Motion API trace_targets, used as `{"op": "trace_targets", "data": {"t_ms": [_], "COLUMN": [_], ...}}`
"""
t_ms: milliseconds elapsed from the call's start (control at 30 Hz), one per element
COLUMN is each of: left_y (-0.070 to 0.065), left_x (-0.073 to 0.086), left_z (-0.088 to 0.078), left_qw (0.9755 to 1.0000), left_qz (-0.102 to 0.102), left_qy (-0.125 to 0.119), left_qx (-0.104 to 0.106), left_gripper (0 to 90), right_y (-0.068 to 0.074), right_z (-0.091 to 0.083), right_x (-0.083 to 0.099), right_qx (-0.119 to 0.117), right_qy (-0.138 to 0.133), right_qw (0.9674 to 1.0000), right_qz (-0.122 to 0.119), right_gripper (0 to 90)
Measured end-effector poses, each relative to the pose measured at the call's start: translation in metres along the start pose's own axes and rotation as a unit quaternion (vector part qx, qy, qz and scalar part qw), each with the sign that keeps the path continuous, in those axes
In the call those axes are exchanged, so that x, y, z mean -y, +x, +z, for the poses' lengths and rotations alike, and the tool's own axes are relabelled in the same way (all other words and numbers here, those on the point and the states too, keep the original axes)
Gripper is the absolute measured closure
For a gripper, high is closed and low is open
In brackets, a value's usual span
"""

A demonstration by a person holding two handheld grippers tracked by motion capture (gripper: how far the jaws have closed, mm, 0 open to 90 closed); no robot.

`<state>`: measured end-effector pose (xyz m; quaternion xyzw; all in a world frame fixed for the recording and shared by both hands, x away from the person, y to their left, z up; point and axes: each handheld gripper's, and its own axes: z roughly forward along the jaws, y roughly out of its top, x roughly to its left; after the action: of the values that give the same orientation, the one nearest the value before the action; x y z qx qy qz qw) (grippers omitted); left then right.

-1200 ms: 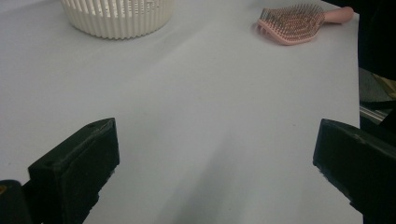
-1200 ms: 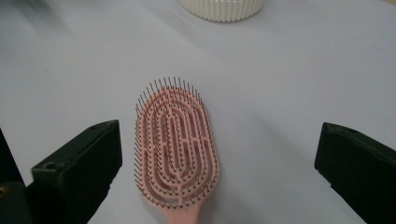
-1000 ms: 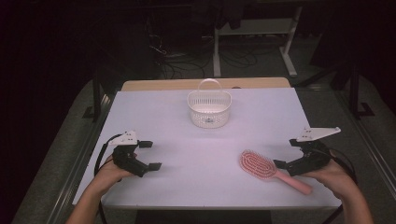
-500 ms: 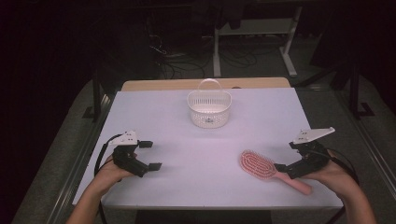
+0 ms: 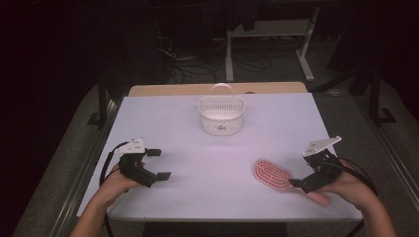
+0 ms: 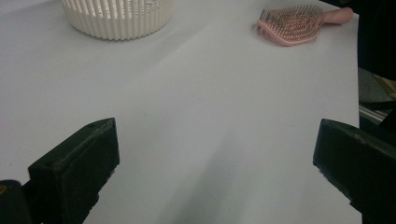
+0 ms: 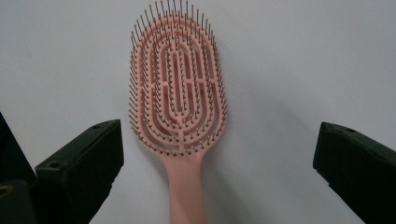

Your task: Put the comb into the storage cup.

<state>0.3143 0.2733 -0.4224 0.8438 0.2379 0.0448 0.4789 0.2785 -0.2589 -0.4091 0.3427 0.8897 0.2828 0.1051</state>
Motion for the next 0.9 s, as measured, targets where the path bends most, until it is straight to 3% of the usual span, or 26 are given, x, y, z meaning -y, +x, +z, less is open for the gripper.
{"op": "trace_targets", "data": {"t_ms": [533,900], "left_y": [0.000,0.000], "left_x": [0.000,0.000], "left_z": [0.000,0.000], "left_qw": [1.0000,1.0000], "left_qz": [-0.001,0.000], "left_qy": [-0.001,-0.001], "left_qx": [0.000,0.000], "left_gripper": [0.5,0.5], "right_y": [0.003,0.006], "right_z": [0.010,0.013], "right_x": [0.006,0.007], "right_qx": [-0.005,-0.013], "right_qy": [0.037,0.065], "right_qw": [0.9993,0.9976], "right_qz": [-0.010,-0.019], "right_gripper": [6.2,17.5]}}
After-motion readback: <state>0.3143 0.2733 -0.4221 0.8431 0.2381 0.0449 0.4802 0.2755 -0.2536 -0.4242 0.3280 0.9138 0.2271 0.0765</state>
